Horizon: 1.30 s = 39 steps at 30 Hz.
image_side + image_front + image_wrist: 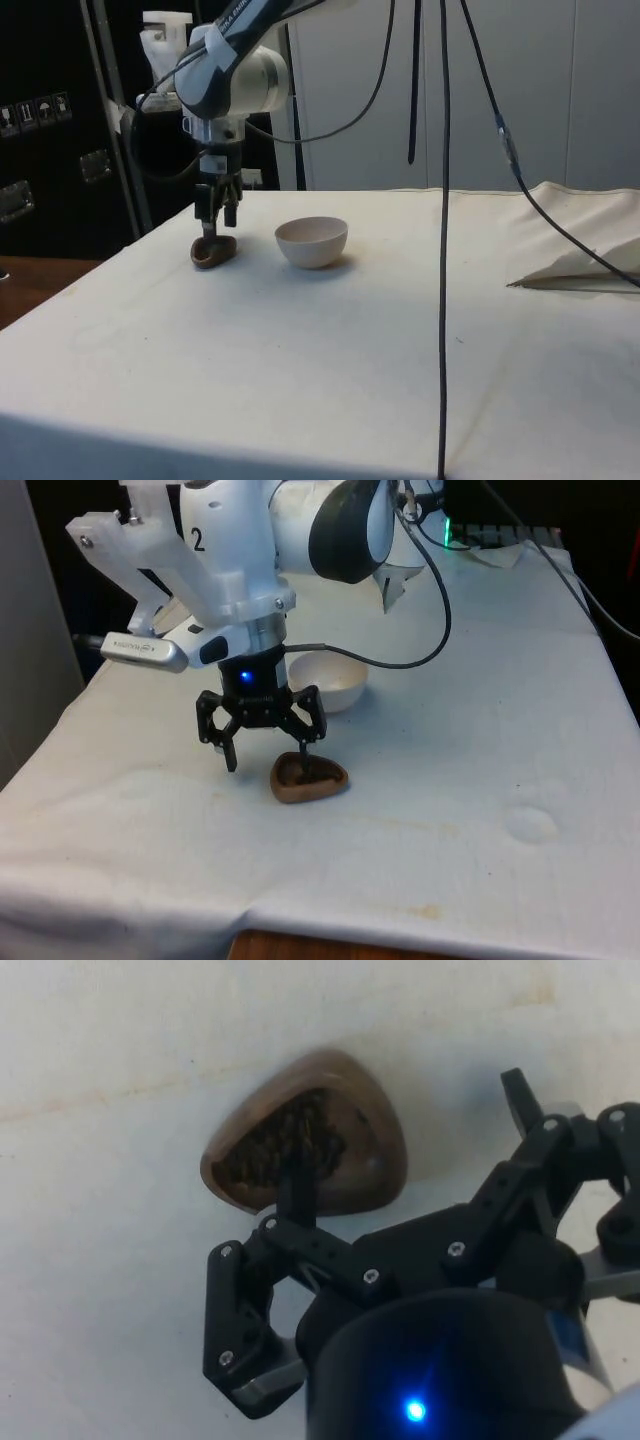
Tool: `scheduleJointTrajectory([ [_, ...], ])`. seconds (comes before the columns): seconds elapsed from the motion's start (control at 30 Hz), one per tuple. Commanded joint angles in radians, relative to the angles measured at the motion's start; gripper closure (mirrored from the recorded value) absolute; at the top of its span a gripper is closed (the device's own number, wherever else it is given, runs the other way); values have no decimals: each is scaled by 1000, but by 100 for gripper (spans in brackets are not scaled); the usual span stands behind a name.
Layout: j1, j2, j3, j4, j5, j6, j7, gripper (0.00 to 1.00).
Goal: Pour the coffee beans from the cup into the bowl.
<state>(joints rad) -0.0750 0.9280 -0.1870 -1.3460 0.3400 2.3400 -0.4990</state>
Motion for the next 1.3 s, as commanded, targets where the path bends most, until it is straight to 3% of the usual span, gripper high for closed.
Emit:
scheduleJointTrajectory([
  [0.0,-6,4,6,6,6,-5,-8,0],
  [0.1,-7,10,4,8,14,-5,-16,0],
  [0.13,-1,4,-2,0,11,-1,-11,0],
  [0.17,-7,11,3,8,16,-5,-18,0],
  [0.4,-2,7,-6,1,25,-1,-23,0],
  [0.77,-6,9,-4,4,31,-4,-27,0],
  [0.93,-5,9,-4,4,31,-4,-27,34],
  [1.07,-2,7,-8,1,28,-2,-23,57],
  [1.1,-5,10,-4,4,31,-4,-27,57],
  [1.13,-5,10,-4,4,31,-4,-27,68],
  [1.27,-5,10,-4,4,31,-4,-27,89],
])
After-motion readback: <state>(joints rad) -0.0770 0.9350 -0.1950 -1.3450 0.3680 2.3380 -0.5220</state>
